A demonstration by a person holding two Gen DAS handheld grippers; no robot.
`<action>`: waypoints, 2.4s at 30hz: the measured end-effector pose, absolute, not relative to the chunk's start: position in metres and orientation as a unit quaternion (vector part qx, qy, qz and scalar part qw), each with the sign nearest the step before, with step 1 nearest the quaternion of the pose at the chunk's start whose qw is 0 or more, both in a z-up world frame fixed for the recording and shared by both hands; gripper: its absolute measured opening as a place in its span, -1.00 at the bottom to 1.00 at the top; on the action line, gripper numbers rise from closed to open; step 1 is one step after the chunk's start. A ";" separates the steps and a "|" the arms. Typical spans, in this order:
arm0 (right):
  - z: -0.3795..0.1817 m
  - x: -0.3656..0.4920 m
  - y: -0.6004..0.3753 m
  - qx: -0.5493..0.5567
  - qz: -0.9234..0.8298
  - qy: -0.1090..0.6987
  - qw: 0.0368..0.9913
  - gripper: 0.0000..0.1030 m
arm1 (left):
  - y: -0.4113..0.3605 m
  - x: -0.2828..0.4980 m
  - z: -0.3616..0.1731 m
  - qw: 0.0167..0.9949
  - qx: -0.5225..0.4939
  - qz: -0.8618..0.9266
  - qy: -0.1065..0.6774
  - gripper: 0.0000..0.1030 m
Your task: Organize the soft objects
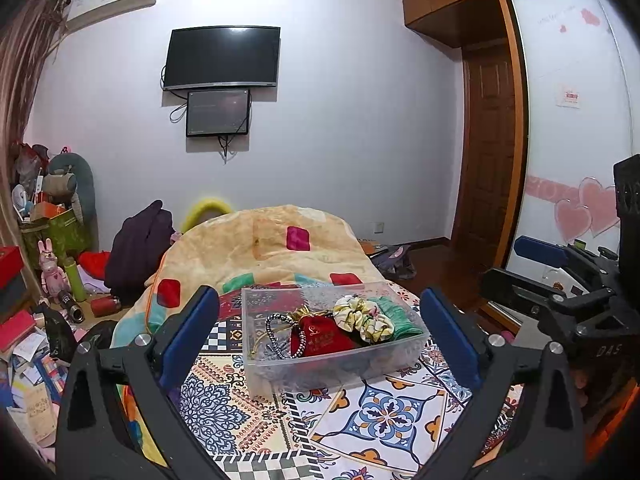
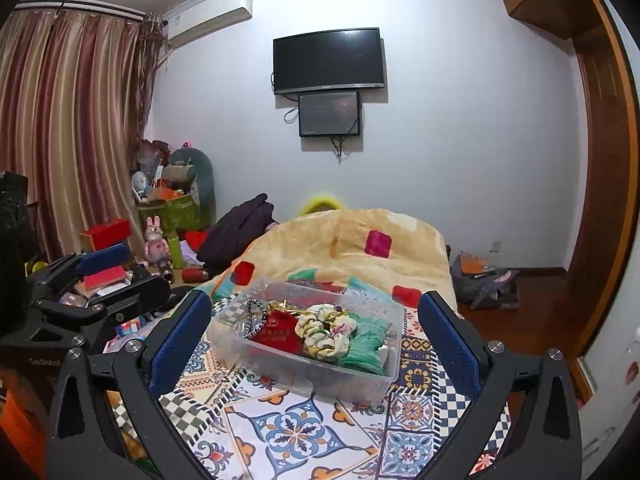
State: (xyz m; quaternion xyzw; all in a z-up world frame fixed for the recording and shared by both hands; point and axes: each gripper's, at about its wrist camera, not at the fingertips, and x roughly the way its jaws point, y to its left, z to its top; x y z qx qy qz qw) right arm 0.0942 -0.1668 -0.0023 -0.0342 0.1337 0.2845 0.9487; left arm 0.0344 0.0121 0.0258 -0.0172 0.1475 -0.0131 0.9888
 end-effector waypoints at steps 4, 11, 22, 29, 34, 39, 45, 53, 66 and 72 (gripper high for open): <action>-0.002 0.094 -0.168 -0.032 0.287 0.134 0.948 1.00 | 0.012 0.036 0.025 0.989 -0.016 -0.011 0.149 0.98; -0.003 0.093 -0.171 -0.028 0.290 0.133 0.947 1.00 | 0.013 0.036 0.024 0.989 -0.016 -0.010 0.149 0.98; -0.002 0.092 -0.173 -0.024 0.295 0.133 0.946 1.00 | 0.013 0.036 0.024 0.989 -0.016 -0.010 0.149 0.99; -0.001 0.091 -0.173 -0.022 0.297 0.134 0.945 1.00 | 0.013 0.036 0.023 0.988 -0.016 -0.011 0.150 0.99; -0.001 0.091 -0.173 -0.021 0.298 0.134 0.945 1.00 | 0.013 0.036 0.023 0.988 -0.017 -0.011 0.150 0.99; 0.000 0.091 -0.173 -0.019 0.299 0.135 0.944 1.00 | 0.012 0.036 0.024 0.989 -0.017 -0.013 0.149 0.99; 0.000 0.091 -0.173 -0.019 0.300 0.135 0.944 1.00 | 0.011 0.035 0.024 0.989 -0.017 -0.013 0.148 0.99; 0.000 0.091 -0.173 -0.019 0.301 0.134 0.944 1.00 | 0.009 0.035 0.023 0.989 -0.019 -0.016 0.149 0.99; 0.001 0.090 -0.172 -0.019 0.301 0.135 0.944 1.00 | 0.011 0.034 0.024 0.988 -0.021 -0.021 0.150 0.99; 0.001 0.089 -0.171 -0.018 0.301 0.137 0.944 1.00 | 0.010 0.035 0.023 0.987 -0.019 -0.025 0.157 0.99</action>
